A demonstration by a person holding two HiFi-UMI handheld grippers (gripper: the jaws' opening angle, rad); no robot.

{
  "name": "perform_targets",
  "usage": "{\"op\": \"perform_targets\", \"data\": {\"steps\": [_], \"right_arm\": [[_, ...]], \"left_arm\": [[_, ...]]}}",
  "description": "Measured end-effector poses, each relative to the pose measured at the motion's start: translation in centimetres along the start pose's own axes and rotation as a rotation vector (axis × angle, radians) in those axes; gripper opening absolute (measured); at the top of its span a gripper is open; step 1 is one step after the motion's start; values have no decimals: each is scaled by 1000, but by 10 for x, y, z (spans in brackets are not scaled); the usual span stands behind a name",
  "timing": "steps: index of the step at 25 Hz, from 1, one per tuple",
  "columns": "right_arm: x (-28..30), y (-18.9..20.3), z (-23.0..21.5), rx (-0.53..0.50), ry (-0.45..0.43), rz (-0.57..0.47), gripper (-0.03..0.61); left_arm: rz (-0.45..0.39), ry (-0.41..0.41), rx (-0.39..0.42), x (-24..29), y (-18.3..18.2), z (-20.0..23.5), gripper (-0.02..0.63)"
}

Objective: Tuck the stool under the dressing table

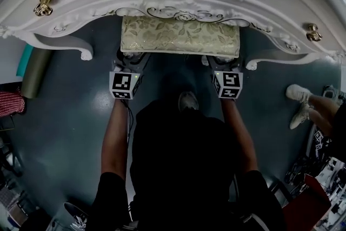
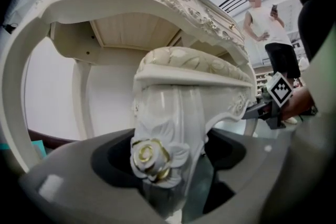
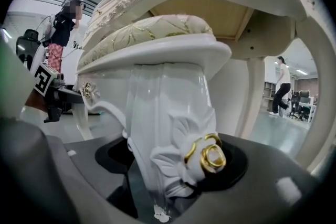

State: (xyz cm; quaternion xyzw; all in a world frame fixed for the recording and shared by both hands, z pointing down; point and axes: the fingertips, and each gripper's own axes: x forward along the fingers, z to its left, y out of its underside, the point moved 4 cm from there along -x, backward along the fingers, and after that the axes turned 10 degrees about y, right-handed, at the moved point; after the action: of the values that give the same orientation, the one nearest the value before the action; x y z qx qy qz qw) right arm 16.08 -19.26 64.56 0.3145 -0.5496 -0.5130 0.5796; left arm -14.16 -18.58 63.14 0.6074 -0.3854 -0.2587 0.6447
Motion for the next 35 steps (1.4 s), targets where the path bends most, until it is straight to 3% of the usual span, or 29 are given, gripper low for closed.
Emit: {"op": "perform_targets", "data": {"steps": [7,11,26,30,35], "right_arm": [[1,3,1,-27,7,53,402],[-6,5,0,-37,29,44,422],[-36,10,-1,-31,49,67,426],[-47,10,-2,-24,56,76,419],[-59,9,-2,-11,73,77,365]], "left_arm": [[58,-29,4,2,-1,-1,391],[47,-53,30,-3,-3,-6,394],[15,-92,-66,-28,-3,-13,407],[2,-93,-80,-37,-5,-20,407],[2,-90,-102,-45,-5,-25,405]]}}
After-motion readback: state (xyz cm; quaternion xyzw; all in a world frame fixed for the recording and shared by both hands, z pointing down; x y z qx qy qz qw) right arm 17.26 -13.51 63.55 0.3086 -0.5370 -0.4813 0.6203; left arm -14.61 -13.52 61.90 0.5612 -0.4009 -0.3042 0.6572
